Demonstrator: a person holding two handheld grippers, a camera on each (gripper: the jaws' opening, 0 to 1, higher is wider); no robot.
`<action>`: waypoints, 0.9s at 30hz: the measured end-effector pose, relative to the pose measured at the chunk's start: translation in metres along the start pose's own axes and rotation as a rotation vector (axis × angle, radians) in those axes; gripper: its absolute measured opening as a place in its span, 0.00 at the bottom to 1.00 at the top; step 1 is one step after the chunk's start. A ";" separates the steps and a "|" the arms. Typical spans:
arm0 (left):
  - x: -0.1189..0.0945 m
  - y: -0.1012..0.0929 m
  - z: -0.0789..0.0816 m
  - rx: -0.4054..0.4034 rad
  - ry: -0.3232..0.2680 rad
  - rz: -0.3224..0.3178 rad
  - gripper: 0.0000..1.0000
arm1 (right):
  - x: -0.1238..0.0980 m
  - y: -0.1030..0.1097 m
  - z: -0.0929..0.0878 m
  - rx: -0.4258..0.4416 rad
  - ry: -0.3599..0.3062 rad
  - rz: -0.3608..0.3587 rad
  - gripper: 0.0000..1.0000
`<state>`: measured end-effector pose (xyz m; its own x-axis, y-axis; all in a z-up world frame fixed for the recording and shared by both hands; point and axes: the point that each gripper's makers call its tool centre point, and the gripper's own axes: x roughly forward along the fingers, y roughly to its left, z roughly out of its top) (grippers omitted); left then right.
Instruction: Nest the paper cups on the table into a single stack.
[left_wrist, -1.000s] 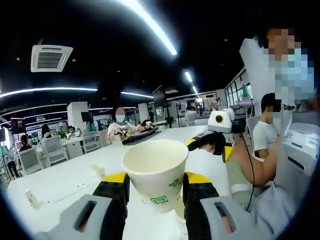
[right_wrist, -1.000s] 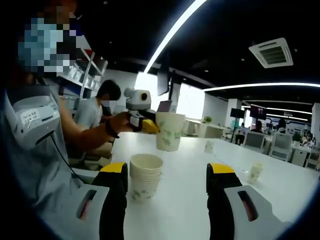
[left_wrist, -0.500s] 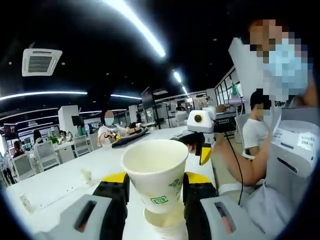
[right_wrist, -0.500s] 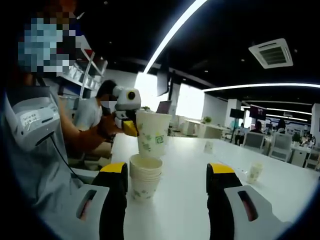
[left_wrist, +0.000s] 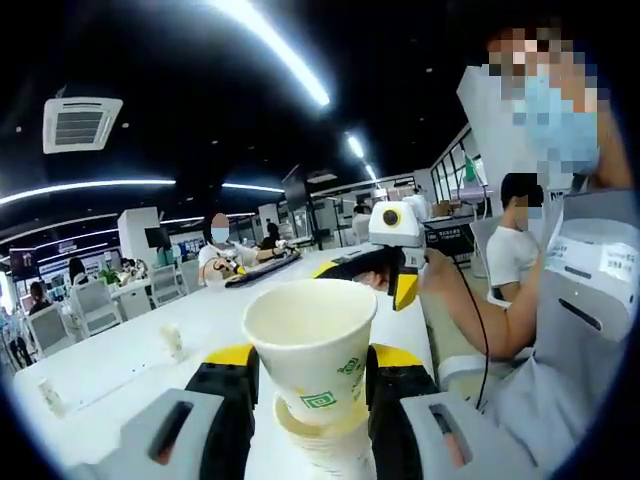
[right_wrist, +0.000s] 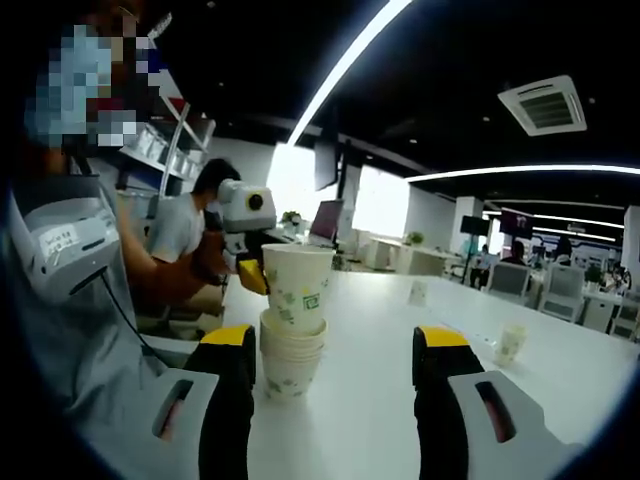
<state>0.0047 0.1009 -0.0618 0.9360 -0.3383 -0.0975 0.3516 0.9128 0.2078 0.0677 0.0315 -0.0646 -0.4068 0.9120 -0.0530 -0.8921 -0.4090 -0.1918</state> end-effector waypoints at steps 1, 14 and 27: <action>0.000 0.000 -0.001 -0.002 0.002 0.000 0.45 | 0.000 0.000 0.000 0.000 0.001 0.001 0.66; 0.003 0.001 -0.008 -0.013 0.008 0.012 0.45 | 0.000 0.000 -0.001 0.000 0.000 0.001 0.66; 0.006 0.001 -0.010 -0.018 0.008 0.022 0.46 | -0.004 -0.002 0.003 -0.006 -0.007 -0.008 0.66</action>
<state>0.0103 0.1016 -0.0720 0.9432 -0.3165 -0.1006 0.3306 0.9240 0.1924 0.0704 0.0280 -0.0612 -0.4013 0.9148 -0.0451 -0.8939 -0.4019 -0.1985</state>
